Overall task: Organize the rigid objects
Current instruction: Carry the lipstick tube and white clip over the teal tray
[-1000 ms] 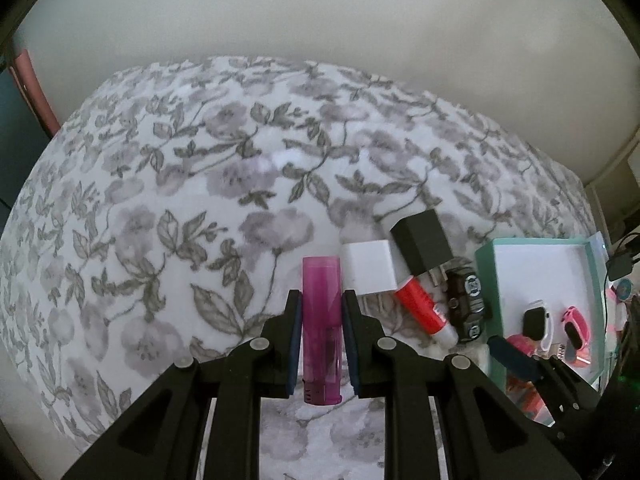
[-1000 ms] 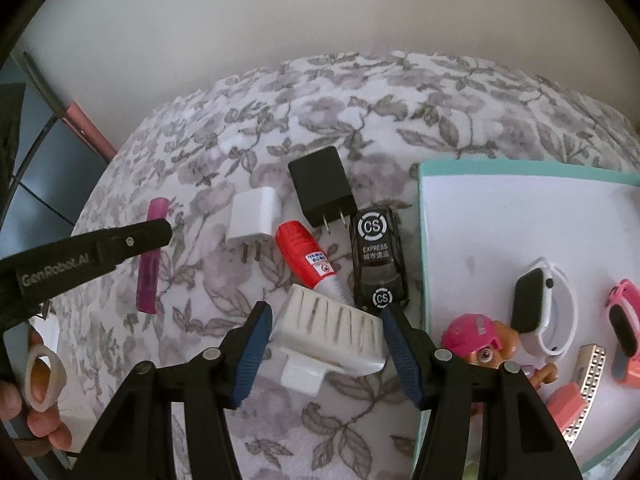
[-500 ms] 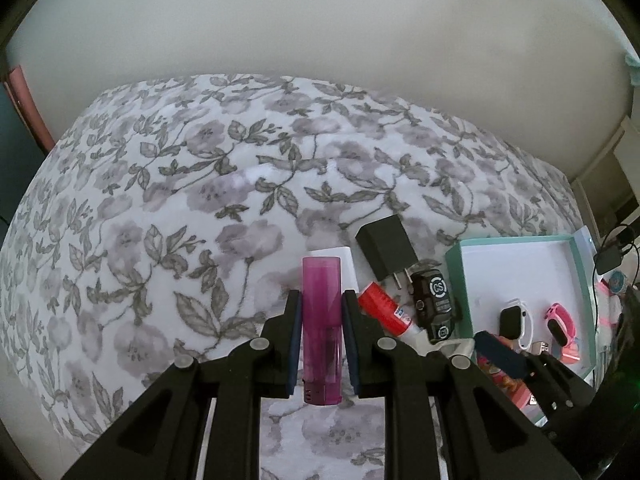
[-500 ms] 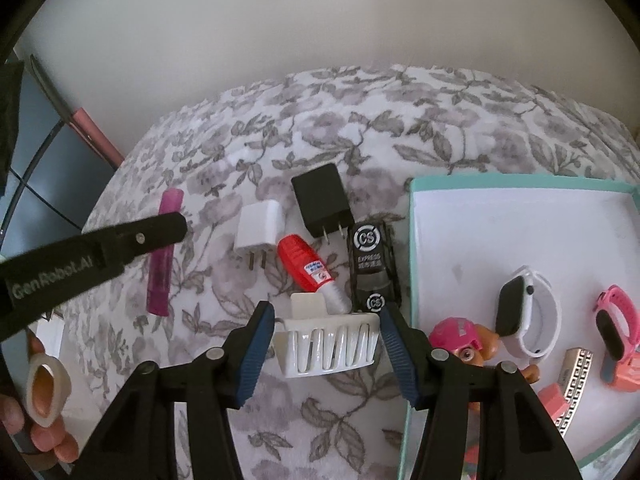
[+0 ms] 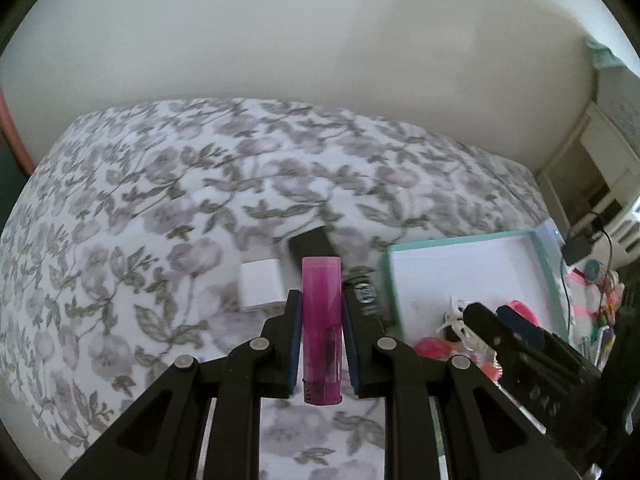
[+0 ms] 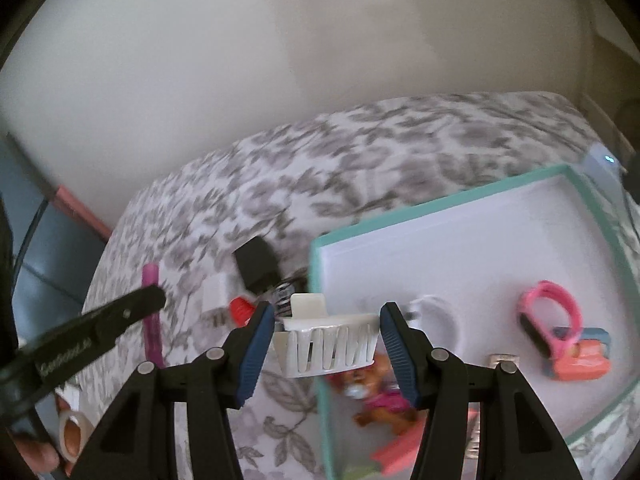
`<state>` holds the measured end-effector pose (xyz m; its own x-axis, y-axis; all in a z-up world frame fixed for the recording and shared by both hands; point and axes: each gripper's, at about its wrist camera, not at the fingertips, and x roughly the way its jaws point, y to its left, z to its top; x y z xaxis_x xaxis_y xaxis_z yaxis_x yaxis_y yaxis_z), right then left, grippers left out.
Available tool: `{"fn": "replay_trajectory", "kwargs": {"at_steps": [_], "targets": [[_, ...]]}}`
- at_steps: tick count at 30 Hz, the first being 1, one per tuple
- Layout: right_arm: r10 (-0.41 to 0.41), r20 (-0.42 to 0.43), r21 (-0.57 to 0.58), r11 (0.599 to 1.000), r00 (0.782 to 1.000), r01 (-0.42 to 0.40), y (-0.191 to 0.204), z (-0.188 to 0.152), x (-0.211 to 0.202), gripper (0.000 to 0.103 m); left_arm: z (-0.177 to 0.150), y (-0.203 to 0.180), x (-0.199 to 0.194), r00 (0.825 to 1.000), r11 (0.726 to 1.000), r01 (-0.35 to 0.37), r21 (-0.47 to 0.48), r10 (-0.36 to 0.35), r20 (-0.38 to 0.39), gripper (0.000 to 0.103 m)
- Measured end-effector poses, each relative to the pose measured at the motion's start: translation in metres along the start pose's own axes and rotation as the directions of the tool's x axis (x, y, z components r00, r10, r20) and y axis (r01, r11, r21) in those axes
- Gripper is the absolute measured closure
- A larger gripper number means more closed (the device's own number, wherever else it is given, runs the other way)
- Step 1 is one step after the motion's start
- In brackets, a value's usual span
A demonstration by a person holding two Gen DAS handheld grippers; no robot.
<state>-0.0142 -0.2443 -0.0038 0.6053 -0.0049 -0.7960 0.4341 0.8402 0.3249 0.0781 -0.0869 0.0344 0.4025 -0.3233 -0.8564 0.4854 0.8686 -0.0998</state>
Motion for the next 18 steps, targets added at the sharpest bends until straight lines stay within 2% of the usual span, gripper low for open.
{"fn": "replay_trajectory", "kwargs": {"at_steps": [8, 15, 18], "targets": [[-0.118, 0.027, 0.140, 0.984, 0.993, 0.113, -0.059, 0.002, -0.017, 0.045, -0.004, -0.056, 0.001, 0.999, 0.994, 0.052, 0.093, -0.051, -0.008, 0.083], [-0.228, 0.066, 0.215, 0.954, 0.972, 0.209, -0.098, 0.003, -0.037, 0.045, -0.016, -0.104, 0.013, 0.994, 0.980, 0.100, 0.172, -0.093, -0.052, 0.083], [-0.284, 0.085, 0.248, 0.934, 0.955, 0.256, -0.114, 0.005, -0.046, 0.045, -0.021, -0.121, 0.020, 0.992, 0.972, 0.112, 0.206, -0.099, -0.072, 0.083]]}}
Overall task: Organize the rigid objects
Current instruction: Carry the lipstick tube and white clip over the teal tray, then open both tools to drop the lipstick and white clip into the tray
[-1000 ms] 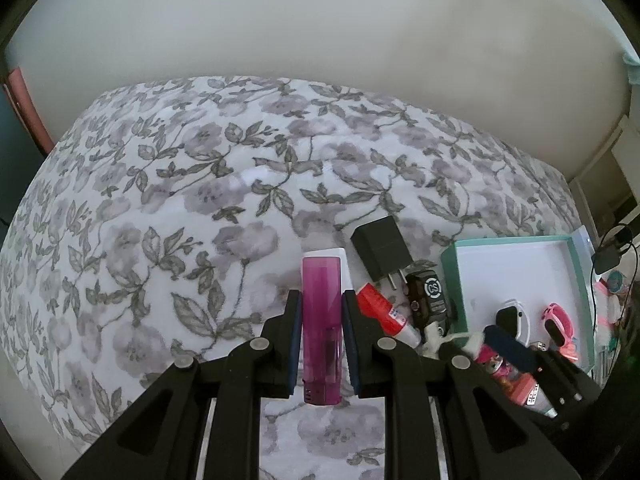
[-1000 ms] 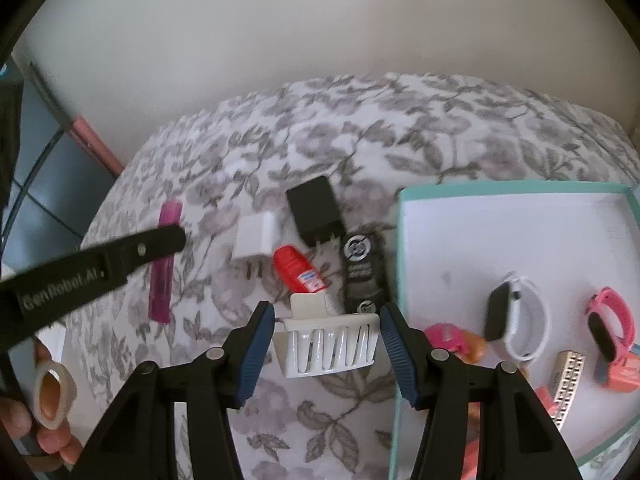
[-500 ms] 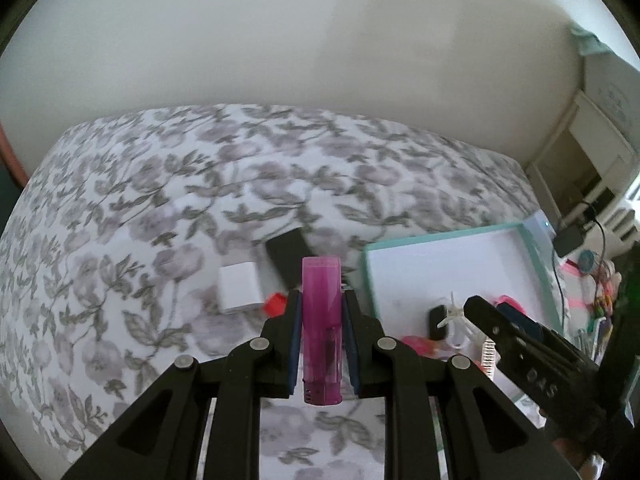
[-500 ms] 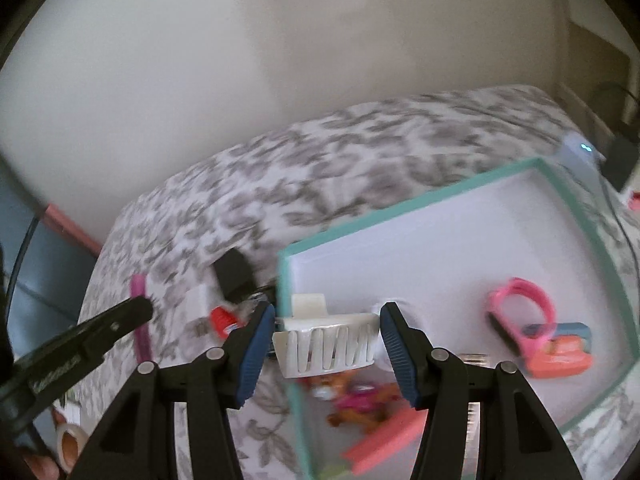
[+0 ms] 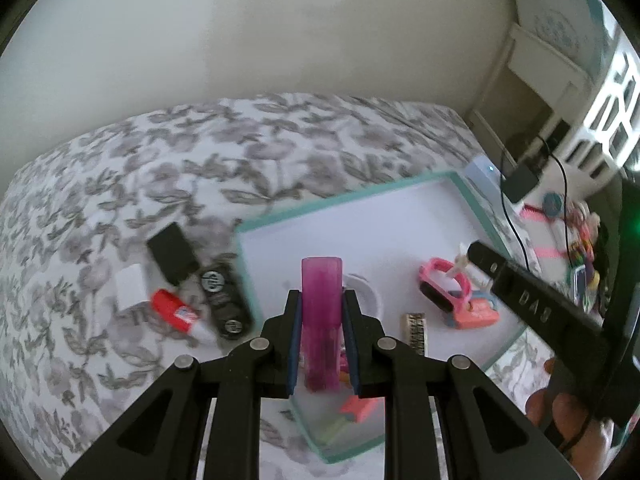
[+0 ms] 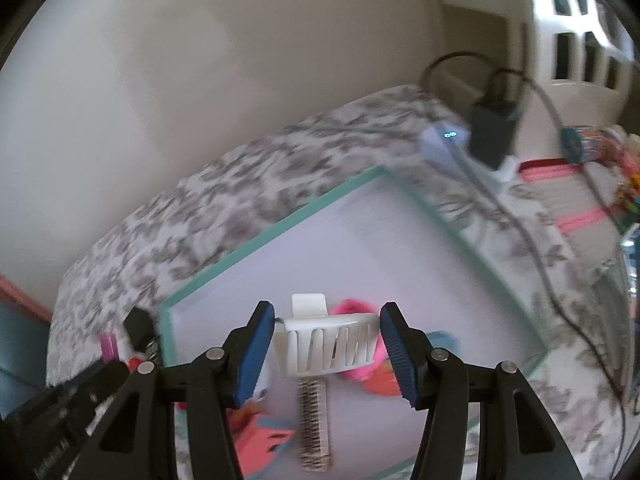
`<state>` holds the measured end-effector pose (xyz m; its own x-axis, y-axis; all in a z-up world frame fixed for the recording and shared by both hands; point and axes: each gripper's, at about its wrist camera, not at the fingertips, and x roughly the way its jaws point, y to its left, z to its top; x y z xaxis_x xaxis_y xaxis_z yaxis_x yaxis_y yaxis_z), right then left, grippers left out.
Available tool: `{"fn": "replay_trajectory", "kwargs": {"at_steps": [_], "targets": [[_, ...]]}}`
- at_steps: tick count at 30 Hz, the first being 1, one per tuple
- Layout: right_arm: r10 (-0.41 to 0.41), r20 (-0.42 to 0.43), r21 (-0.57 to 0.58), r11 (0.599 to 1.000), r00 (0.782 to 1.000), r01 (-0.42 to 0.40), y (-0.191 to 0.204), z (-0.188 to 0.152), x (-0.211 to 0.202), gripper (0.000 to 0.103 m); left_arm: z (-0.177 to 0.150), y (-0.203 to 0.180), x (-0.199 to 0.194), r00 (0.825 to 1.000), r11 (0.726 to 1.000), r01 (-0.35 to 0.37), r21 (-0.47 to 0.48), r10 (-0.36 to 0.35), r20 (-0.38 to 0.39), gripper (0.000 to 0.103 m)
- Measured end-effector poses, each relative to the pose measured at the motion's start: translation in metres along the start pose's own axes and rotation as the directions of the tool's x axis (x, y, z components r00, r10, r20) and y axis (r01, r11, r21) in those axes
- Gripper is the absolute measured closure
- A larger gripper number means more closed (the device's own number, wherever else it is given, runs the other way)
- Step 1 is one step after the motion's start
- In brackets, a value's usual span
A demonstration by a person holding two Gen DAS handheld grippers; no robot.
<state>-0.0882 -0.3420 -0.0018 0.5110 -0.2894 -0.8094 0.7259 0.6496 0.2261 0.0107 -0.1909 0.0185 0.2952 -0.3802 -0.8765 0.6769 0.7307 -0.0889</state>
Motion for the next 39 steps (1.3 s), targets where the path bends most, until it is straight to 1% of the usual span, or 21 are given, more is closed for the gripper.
{"fn": "replay_trajectory", "kwargs": {"at_steps": [6, 10, 18, 24, 27, 29, 33, 36, 37, 38, 39], "targets": [[-0.105, 0.028, 0.037, 0.994, 0.994, 0.104, -0.026, 0.005, -0.002, 0.045, -0.003, -0.018, 0.015, 0.999, 1.000, 0.007, 0.027, -0.006, -0.032, 0.083], [-0.138, 0.032, 0.043, 0.990, 0.990, 0.137, -0.034, 0.006, 0.001, 0.045, -0.006, -0.029, 0.022, 0.999, 0.998, 0.005, 0.059, -0.003, -0.046, 0.083], [-0.162, 0.008, 0.020, 0.987, 0.987, 0.162, -0.034, 0.001, 0.012, 0.045, -0.010, -0.041, 0.029, 0.998, 0.995, -0.001, 0.102, 0.008, -0.066, 0.083], [-0.169, -0.017, -0.010, 0.986, 0.985, 0.169, -0.029, -0.003, 0.019, 0.045, -0.011, -0.041, 0.037, 0.995, 0.995, 0.005, 0.101, 0.005, -0.102, 0.082], [-0.176, -0.017, -0.029, 0.984, 0.984, 0.175, -0.025, -0.004, 0.020, 0.044, -0.011, -0.040, 0.037, 0.994, 0.995, 0.012, 0.096, -0.001, -0.105, 0.076], [-0.181, -0.016, -0.036, 0.983, 0.983, 0.181, -0.024, -0.004, 0.020, 0.044, -0.011, -0.039, 0.036, 0.995, 0.996, 0.005, 0.091, 0.004, -0.101, 0.063], [-0.179, -0.022, -0.031, 0.983, 0.984, 0.179, -0.025, -0.005, 0.021, 0.043, -0.010, -0.037, 0.035, 0.995, 0.996, -0.001, 0.089, 0.010, -0.097, 0.062], [-0.176, -0.027, -0.035, 0.984, 0.984, 0.175, -0.025, -0.006, 0.023, 0.037, -0.009, -0.034, 0.033, 0.996, 0.997, -0.001, 0.081, 0.009, -0.093, 0.059], [-0.176, -0.026, -0.038, 0.984, 0.984, 0.175, -0.024, -0.006, 0.023, 0.035, -0.009, -0.034, 0.033, 0.996, 0.997, -0.002, 0.077, 0.009, -0.090, 0.055], [-0.178, -0.023, -0.042, 0.983, 0.984, 0.177, -0.023, -0.006, 0.023, 0.030, -0.008, -0.032, 0.031, 0.996, 0.997, -0.002, 0.071, 0.008, -0.084, 0.053], [-0.182, -0.020, -0.046, 0.982, 0.983, 0.181, -0.023, -0.006, 0.023, 0.027, -0.007, -0.030, 0.030, 0.997, 0.998, -0.003, 0.064, 0.008, -0.080, 0.053]]}}
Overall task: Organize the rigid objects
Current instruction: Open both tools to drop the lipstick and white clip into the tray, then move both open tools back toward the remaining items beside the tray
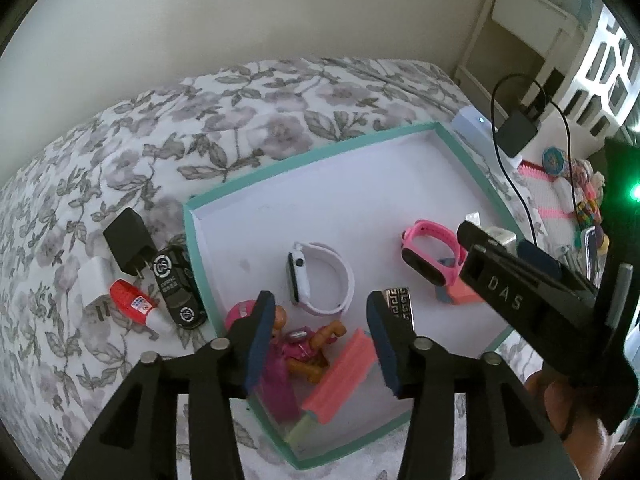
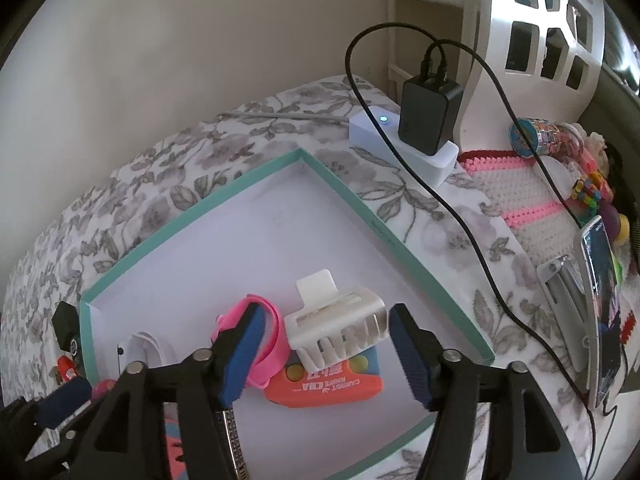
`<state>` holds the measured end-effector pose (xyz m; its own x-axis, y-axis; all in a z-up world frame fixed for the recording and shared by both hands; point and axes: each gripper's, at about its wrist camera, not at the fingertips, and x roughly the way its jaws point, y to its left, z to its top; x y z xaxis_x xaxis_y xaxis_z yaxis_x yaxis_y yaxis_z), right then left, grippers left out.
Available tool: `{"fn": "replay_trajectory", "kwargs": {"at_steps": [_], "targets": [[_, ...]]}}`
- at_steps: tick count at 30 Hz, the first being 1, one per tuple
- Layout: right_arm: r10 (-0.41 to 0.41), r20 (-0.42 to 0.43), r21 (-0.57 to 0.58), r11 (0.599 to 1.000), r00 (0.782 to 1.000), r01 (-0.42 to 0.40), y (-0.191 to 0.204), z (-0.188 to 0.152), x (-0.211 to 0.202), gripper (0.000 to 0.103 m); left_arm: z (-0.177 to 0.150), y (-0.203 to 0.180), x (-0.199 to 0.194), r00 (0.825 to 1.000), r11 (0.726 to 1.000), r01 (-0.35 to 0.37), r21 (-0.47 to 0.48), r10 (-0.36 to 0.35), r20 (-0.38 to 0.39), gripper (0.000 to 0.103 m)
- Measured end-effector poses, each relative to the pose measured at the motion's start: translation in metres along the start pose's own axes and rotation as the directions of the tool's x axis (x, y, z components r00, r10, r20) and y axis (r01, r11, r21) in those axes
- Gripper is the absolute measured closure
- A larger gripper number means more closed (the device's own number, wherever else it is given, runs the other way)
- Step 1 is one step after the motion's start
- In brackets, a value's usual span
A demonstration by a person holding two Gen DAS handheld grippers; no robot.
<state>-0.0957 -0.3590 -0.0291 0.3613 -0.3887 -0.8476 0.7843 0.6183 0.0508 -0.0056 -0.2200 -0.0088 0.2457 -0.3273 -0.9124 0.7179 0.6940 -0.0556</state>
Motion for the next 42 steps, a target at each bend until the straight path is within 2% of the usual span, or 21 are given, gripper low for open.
{"fn": "replay_trajectory", "kwargs": {"at_steps": [1, 4, 7, 10, 12, 13, 18, 22, 25, 27, 28, 32, 42], "targets": [[-0.002, 0.002, -0.005, 1.000, 1.000, 0.002, 0.001, 0.000, 0.000, 0.023, 0.001, 0.002, -0.001, 1.000, 1.000, -0.001, -0.008, 0.001, 0.004, 0.053], [-0.004, 0.006, -0.014, 1.000, 1.000, 0.004, 0.002, -0.001, 0.000, 0.022, 0.002, 0.013, -0.004, 1.000, 0.999, -0.003, -0.043, 0.004, 0.013, 0.051], [-0.004, 0.009, -0.020, 1.000, 1.000, 0.005, 0.003, -0.001, 0.000, 0.013, 0.002, 0.025, -0.006, 1.000, 0.996, -0.017, -0.083, 0.019, 0.021, 0.042], [0.001, 0.011, -0.020, 1.000, 1.000, -0.001, 0.004, -0.001, 0.001, 0.012, 0.003, 0.039, -0.008, 0.999, 0.991, -0.028, -0.130, 0.032, 0.027, 0.041], [-0.001, 0.010, -0.027, 1.000, 1.000, 0.002, 0.006, -0.002, 0.002, 0.006, 0.003, 0.049, -0.009, 0.999, 0.987, -0.037, -0.158, 0.043, 0.031, 0.038], [0.001, 0.010, -0.033, 0.999, 1.000, 0.000, 0.007, -0.003, 0.002, 0.000, 0.002, 0.055, -0.008, 0.998, 0.983, -0.047, -0.175, 0.053, 0.031, 0.035], [0.002, 0.016, -0.061, 0.998, 1.000, -0.001, 0.014, -0.004, 0.001, 0.000, -0.001, 0.079, -0.004, 0.995, 0.964, -0.092, -0.251, 0.098, 0.012, 0.030], [0.017, 0.016, -0.086, 0.996, 1.000, -0.016, 0.024, -0.006, -0.001, 0.000, -0.004, 0.095, -0.001, 0.991, 0.946, -0.126, -0.299, 0.130, -0.005, 0.021], [0.033, 0.023, -0.119, 0.992, 0.999, -0.030, 0.035, -0.008, -0.005, 0.000, -0.006, 0.104, -0.002, 0.987, 0.935, -0.149, -0.321, 0.158, 0.004, 0.019], [0.044, 0.024, -0.137, 0.990, 0.999, -0.041, 0.042, -0.009, -0.007, 0.000, -0.007, 0.111, -0.004, 0.983, 0.927, -0.166, -0.337, 0.183, 0.018, 0.014], [0.052, 0.024, -0.146, 0.988, 0.998, -0.048, 0.046, -0.010, -0.009, 0.000, -0.007, 0.115, -0.006, 0.981, 0.922, -0.173, -0.346, 0.194, 0.027, 0.008], [0.083, 0.025, -0.189, 0.979, 0.996, -0.077, 0.064, -0.014, -0.014, 0.000, -0.008, 0.129, -0.010, 0.974, 0.911, -0.198, -0.361, 0.226, 0.036, 0.007], [0.207, 0.034, -0.341, 0.922, 0.978, -0.183, 0.120, -0.032, -0.033, 0.000, -0.020, 0.193, -0.036, 0.950, 0.844, -0.225, -0.487, 0.300, 0.082, 0.007]]}}
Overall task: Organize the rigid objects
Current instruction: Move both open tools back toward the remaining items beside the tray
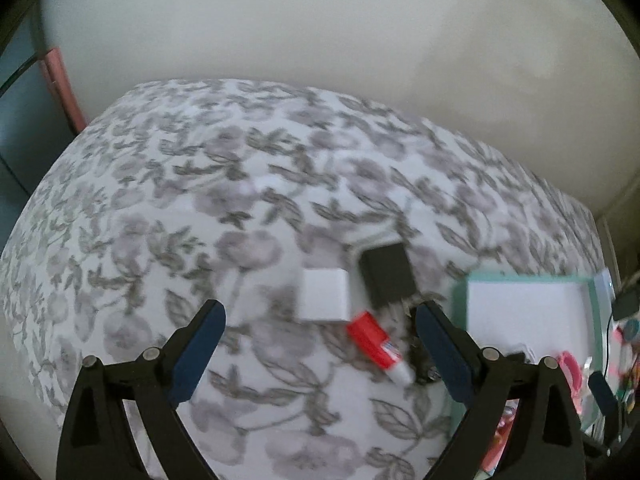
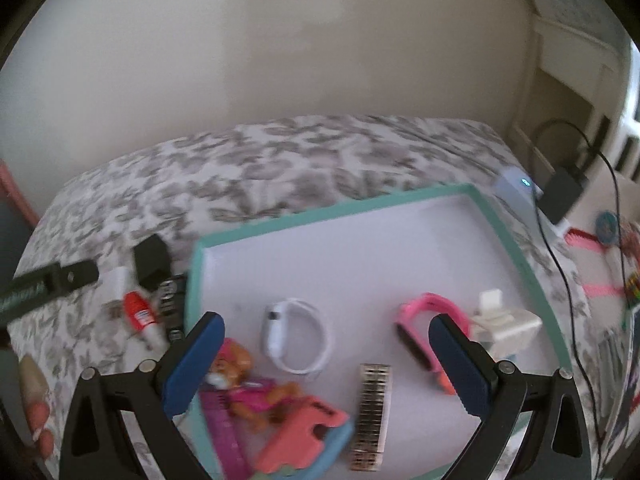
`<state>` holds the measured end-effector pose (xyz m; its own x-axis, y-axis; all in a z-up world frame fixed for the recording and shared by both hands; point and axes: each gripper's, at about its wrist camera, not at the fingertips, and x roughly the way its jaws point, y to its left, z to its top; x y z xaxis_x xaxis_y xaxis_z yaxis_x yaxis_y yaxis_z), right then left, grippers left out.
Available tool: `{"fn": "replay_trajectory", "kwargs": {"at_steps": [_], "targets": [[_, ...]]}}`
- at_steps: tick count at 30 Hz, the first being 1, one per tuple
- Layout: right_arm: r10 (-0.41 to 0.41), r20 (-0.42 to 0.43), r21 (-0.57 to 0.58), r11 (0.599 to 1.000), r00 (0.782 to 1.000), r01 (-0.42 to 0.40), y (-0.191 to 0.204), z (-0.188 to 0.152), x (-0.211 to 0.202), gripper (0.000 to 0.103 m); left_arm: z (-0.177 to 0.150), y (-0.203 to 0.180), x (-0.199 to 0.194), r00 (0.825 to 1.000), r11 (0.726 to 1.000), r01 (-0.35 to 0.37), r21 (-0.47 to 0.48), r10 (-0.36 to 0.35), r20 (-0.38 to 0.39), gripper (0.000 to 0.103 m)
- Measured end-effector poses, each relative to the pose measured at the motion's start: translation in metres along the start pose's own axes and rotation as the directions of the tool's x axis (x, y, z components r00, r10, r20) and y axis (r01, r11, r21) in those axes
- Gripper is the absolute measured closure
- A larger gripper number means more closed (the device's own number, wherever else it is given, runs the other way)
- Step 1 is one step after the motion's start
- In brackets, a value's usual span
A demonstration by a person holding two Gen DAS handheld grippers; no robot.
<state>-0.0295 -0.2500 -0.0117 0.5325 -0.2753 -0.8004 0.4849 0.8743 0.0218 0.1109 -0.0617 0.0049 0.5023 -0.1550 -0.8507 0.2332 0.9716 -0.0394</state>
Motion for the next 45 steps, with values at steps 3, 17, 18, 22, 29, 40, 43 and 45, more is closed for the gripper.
{"fn": "replay_trajectory", "kwargs": {"at_steps": [3, 17, 18, 22, 29, 40, 43, 45], "targets": [[0.044, 0.012, -0.021, 0.999, 0.999, -0.044, 0.014, 0.000, -0.001, 0.000, 0.004, 0.016, -0.004, 1.000, 1.000, -0.015, -0.020, 0.016, 0.026, 0.007], [0.217, -0.033, -0.096, 0.971, 0.976, -0.219, 0.070, 0.005, 0.016, 0.002, 0.004, 0.040, 0.021, 0.999, 0.997, 0.003, -0.075, -0.007, -0.051, 0.007], [0.239, -0.044, -0.090, 0.966, 0.970, -0.242, 0.073, 0.005, 0.020, 0.004, 0.004, 0.038, 0.024, 0.998, 0.997, 0.009, -0.073, -0.014, -0.061, 0.007], [0.252, -0.076, -0.070, 0.964, 0.965, -0.257, 0.078, 0.005, 0.031, 0.011, -0.001, 0.028, 0.038, 0.994, 0.997, 0.053, -0.065, -0.059, -0.097, 0.007], [0.217, -0.079, -0.057, 0.973, 0.973, -0.222, 0.072, 0.007, 0.040, 0.013, -0.012, 0.007, 0.064, 0.985, 0.995, 0.085, -0.048, -0.091, -0.144, 0.007], [0.168, -0.076, -0.054, 0.983, 0.983, -0.173, 0.053, 0.005, 0.039, 0.013, -0.021, -0.018, 0.094, 0.975, 0.997, 0.071, 0.011, -0.067, -0.214, 0.007], [0.165, -0.072, -0.042, 0.985, 0.984, -0.168, 0.048, 0.005, 0.038, 0.013, -0.025, -0.025, 0.098, 0.971, 0.996, 0.066, 0.057, -0.051, -0.234, 0.007], [0.163, -0.071, -0.041, 0.985, 0.984, -0.166, 0.046, 0.005, 0.038, 0.013, -0.028, -0.027, 0.098, 0.970, 0.995, 0.055, 0.084, -0.033, -0.242, 0.007]]}}
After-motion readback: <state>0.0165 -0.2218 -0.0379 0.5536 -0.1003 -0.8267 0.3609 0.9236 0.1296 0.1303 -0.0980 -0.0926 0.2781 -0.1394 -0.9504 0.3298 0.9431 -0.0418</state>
